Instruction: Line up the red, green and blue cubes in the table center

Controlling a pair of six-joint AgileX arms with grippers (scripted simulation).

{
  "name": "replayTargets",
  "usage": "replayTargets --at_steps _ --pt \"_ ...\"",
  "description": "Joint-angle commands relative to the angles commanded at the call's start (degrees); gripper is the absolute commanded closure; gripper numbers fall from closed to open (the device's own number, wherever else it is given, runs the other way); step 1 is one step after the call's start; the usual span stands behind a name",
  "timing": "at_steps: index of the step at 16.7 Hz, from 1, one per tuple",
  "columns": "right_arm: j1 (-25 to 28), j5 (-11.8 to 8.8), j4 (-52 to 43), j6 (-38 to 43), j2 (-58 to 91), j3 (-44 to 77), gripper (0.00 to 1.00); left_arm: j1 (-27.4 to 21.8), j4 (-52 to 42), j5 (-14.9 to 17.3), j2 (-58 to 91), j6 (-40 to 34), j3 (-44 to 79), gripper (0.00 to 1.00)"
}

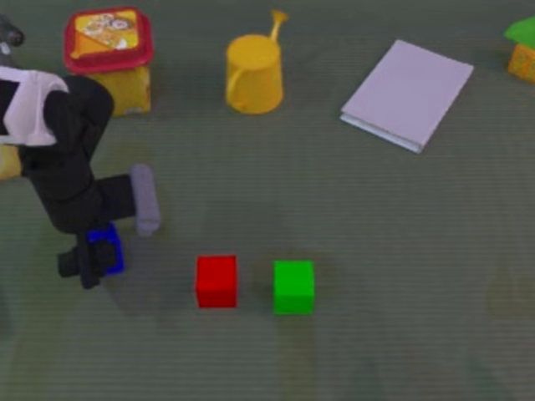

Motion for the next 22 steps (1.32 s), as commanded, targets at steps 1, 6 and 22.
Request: replayTargets --at_steps 1,6,22 --pt "0.0 0.0 0.0 0.0 0.0 0.0 0.0 0.0 0.0 0.0 0.0 0.0 0.0 0.98" --pt "0.0 0.0 0.0 0.0 0.0 0.0 0.0 0.0 0.0 0.0 0.0 0.0 0.0 1.0" --pt "0.0 0.0 0.0 0.0 0.0 0.0 0.0 1.06 -15.4 0.12 -7.27 -0.45 8.21 1.0"
